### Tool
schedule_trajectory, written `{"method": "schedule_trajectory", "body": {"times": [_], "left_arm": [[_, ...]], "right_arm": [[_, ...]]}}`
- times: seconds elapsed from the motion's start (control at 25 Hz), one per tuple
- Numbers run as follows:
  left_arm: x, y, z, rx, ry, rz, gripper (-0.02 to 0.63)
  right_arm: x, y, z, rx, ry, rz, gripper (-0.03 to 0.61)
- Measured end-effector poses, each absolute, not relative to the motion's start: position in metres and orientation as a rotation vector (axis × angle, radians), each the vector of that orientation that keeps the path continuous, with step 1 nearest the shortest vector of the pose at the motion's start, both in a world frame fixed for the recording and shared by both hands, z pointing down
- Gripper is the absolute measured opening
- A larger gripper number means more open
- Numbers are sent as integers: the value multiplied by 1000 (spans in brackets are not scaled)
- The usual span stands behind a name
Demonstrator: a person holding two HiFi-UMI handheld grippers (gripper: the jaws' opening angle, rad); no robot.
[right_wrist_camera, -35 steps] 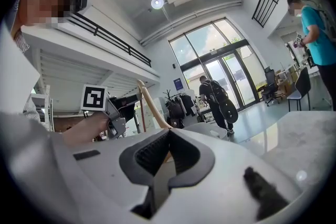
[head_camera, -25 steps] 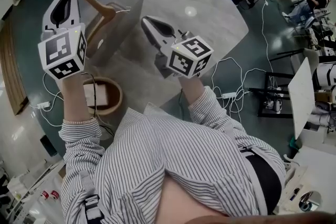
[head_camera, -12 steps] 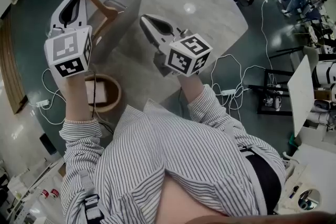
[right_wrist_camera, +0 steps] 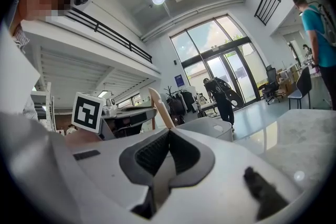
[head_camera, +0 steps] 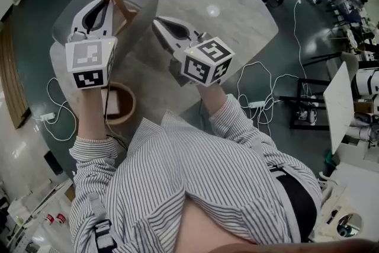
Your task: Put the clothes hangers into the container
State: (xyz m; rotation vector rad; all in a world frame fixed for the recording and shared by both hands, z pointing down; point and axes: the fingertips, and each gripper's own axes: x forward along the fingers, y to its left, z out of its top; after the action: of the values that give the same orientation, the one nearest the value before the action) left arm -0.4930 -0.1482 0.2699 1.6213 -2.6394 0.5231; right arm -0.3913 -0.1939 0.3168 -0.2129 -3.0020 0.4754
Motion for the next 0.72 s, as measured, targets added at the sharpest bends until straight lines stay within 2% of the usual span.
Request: {"method": "schedule_trajectory", "body": {"times": [0.72], "left_arm": [[-446, -162, 320, 1692, -2461, 607, 46]], "right_arm": [[-373, -192, 314, -193, -3009, 492, 15]]}}
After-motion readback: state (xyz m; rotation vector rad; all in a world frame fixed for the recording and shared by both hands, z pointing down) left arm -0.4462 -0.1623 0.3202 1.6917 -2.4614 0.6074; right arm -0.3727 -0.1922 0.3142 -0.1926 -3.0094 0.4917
